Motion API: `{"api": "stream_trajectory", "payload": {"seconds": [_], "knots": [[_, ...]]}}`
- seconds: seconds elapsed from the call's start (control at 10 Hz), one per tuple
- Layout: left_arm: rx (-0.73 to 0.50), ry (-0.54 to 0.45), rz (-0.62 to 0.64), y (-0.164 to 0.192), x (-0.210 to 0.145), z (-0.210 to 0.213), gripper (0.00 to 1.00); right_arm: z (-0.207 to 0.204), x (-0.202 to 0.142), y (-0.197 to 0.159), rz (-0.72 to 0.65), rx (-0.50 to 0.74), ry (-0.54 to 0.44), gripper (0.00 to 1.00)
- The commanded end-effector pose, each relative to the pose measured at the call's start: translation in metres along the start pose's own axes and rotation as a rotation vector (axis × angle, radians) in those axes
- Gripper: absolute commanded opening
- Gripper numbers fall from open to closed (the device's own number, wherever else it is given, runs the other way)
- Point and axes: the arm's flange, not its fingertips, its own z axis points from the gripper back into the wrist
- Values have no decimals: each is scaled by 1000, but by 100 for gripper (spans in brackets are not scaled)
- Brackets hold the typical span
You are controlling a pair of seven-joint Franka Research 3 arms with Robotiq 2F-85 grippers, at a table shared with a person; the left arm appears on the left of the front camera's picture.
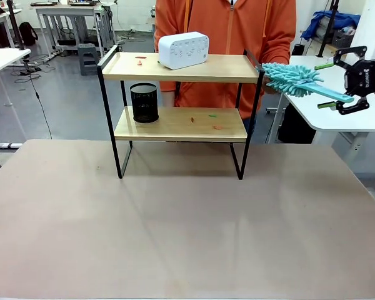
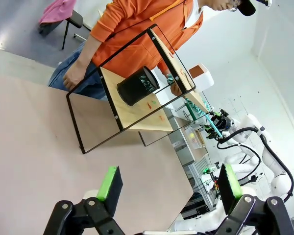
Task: Clean the shelf.
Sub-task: Pick up the Duster from the human.
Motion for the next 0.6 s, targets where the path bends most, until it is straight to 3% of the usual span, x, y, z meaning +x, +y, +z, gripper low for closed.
{"api": "stream_trajectory", "payload": {"seconds": [0.0, 0.1, 0.3, 0.4, 0.5], "knots": [[-11, -5, 8, -4, 1, -1, 100, 1, -1, 6, 0, 22, 15, 41], [-11, -5, 8, -4, 1, -1, 100, 0, -1, 6, 2, 22, 19, 0], [-11, -5, 8, -4, 1, -1, 100, 1, -1, 5, 3, 30, 15, 0], [-11, -5, 8, -4, 1, -1, 100, 1, -1, 5, 2, 30, 16, 14], [-11, -5, 8, -4, 1, -1, 100, 2, 0, 4, 2, 33, 19, 5]]}}
